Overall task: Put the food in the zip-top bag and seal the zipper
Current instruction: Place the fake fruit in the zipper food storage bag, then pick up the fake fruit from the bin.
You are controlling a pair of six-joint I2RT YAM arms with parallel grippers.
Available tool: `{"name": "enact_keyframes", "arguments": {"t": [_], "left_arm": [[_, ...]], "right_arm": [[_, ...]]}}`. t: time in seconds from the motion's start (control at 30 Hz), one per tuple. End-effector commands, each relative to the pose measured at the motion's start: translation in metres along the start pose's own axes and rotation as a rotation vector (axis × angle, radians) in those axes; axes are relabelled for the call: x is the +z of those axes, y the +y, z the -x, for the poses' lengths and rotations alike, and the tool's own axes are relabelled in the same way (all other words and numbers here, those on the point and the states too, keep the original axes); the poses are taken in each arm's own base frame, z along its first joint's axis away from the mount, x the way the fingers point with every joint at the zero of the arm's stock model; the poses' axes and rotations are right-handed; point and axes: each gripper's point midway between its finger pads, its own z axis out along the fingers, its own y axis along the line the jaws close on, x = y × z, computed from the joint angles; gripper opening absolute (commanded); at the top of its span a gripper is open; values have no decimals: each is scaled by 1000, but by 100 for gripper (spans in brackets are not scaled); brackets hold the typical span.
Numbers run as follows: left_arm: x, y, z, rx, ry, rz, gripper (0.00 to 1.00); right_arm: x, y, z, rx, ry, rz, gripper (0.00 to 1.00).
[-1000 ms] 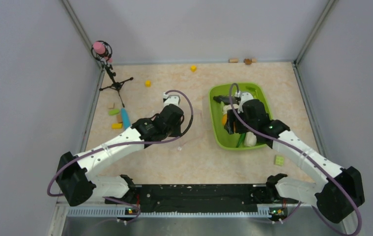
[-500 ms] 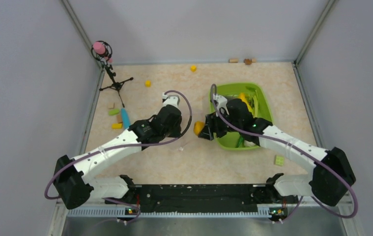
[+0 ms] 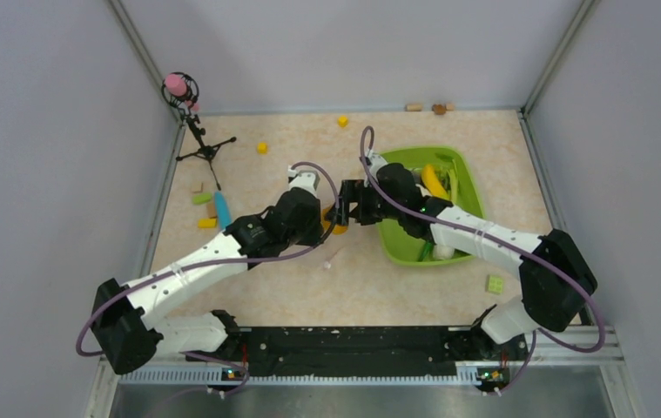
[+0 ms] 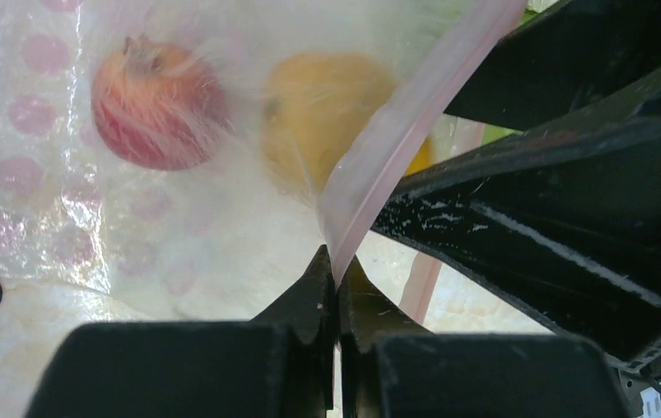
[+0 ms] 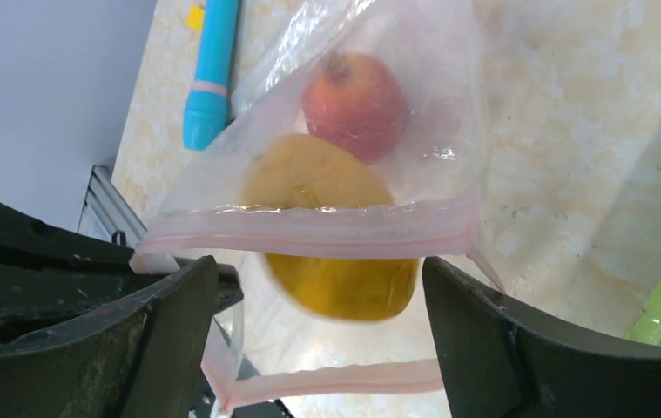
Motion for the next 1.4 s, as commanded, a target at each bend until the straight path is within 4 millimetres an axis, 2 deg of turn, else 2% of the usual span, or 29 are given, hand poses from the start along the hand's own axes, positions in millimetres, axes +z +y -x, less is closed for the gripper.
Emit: {"name": "enact_keyframes", "arguments": {"t": [0.0, 0.1, 0.23, 0.33, 0.4, 0.57, 0.77, 0.9, 1.07, 1.23, 1.37], "left_arm": [[-10, -7, 17, -44, -79, -47, 0], [-12, -3, 20, -57, -97, -35, 0], [-13, -3, 21, -63, -104, -37, 0], [-13, 1, 22, -69, -114, -12, 0], [-14, 3, 23, -75, -120, -6, 0], [-14, 3, 23, -78, -129, -7, 0], [-16, 0, 26, -68, -152, -40, 0], [-20, -1, 29, -66, -176, -57, 0], [-28, 1, 34, -74, -221, -72, 0], [-41, -2, 39, -78, -277, -131, 0], [-68, -7, 54, -99, -375, -215, 0]], "right_arm": [[-3, 24, 39, 7, -124, 18, 88], [-10, 25, 38, -15, -126, 22, 96], [-25, 34, 43, -79, -149, 57, 97], [-41, 23, 44, -115, -176, -17, 99], [-56, 5, 46, -114, -205, -119, 99], [-100, -55, 51, -45, -308, -395, 99], [-142, -121, 53, 57, -374, -588, 99], [-161, -161, 62, 105, -395, -712, 99], [-166, -197, 85, 123, -390, -807, 99], [-139, -229, 110, 124, -301, -819, 97], [-116, -249, 133, 99, -227, -824, 89]]}}
